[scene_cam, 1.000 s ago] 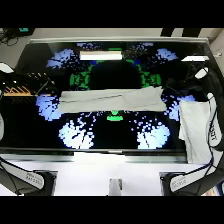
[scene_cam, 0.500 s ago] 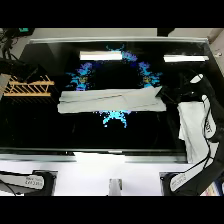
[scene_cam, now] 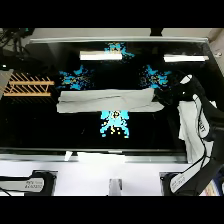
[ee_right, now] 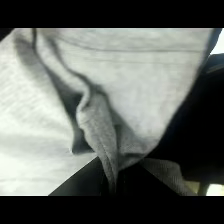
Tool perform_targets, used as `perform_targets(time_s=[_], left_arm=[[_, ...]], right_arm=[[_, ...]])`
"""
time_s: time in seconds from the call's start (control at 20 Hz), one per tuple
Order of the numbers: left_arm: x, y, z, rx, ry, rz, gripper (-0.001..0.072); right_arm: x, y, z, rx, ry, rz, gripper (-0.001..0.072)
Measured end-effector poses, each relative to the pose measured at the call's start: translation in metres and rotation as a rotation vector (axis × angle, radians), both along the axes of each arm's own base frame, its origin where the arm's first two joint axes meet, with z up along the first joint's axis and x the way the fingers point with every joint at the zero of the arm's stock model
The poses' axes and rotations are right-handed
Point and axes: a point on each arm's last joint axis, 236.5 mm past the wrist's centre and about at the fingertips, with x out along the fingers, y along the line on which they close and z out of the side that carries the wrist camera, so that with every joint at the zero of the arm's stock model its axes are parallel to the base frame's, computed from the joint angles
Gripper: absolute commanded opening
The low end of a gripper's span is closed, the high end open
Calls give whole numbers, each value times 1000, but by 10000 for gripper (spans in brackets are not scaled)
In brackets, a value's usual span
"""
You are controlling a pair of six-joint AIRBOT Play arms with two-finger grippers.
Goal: Fold the shirts.
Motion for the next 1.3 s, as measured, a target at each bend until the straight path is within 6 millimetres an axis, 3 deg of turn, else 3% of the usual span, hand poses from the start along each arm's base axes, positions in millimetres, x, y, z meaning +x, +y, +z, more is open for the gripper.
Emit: perform_targets(time_s=[0.1,0.3,0.45,0.55,0.8,0.95,1.05,1.2,1.3], left_arm=[[-7,-36,-18,2,20,-73,41],[-23,-139,-76,-69,89,-187,42],[-43,-228,-119,-187,162,-233,42],[-60,-276,-146,-258,224,-237,42],[-99,-359,-189,-395,350,-201,41],[-123,-386,-209,-424,414,-200,39],[-123,-389,-209,-438,403,-208,37],[-106,-373,-183,-432,313,-250,37],[-90,-346,-153,-383,216,-288,37]], right_arm=[[8,4,37,17,-72,-11,26],[-6,15,116,31,-167,23,27],[-35,22,175,34,-212,56,27],[-57,27,209,32,-237,72,27],[-111,35,270,21,-279,100,28],[-130,37,290,10,-307,94,29],[-137,38,296,9,-311,89,28],[-136,44,295,16,-307,99,28],[-128,63,287,33,-302,138,29]])
